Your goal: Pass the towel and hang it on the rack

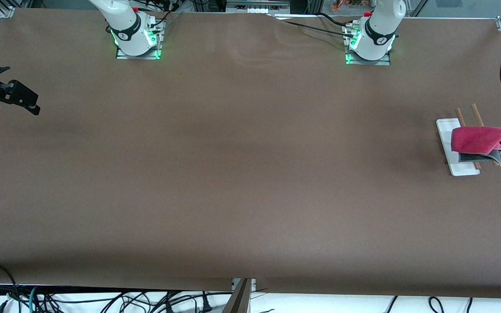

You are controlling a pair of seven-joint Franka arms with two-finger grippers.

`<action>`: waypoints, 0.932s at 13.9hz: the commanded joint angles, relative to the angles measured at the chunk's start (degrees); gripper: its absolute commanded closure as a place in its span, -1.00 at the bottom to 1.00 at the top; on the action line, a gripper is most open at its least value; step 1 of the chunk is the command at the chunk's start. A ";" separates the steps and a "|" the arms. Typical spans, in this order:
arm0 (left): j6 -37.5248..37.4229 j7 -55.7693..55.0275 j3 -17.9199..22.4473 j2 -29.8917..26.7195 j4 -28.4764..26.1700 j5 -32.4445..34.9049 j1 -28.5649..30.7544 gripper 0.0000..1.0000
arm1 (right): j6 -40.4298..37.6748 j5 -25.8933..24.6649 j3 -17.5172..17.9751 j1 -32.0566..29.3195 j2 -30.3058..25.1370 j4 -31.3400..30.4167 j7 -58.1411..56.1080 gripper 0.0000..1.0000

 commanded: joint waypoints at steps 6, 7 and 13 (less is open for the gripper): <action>1.47 -30.56 0.12 -12.98 -16.76 1.17 -6.50 -1.00 | -0.13 1.19 -0.11 -0.01 0.21 0.93 -0.56 -1.00; 1.47 -34.00 -0.32 -13.60 -17.55 0.73 -6.51 -1.00 | -0.13 1.19 -0.20 -0.01 0.21 0.93 -0.56 -1.00; -1.86 -52.12 -0.59 -14.84 -18.44 -3.58 -6.86 -1.00 | -0.13 1.28 -0.11 -0.01 0.21 0.93 -0.56 -1.00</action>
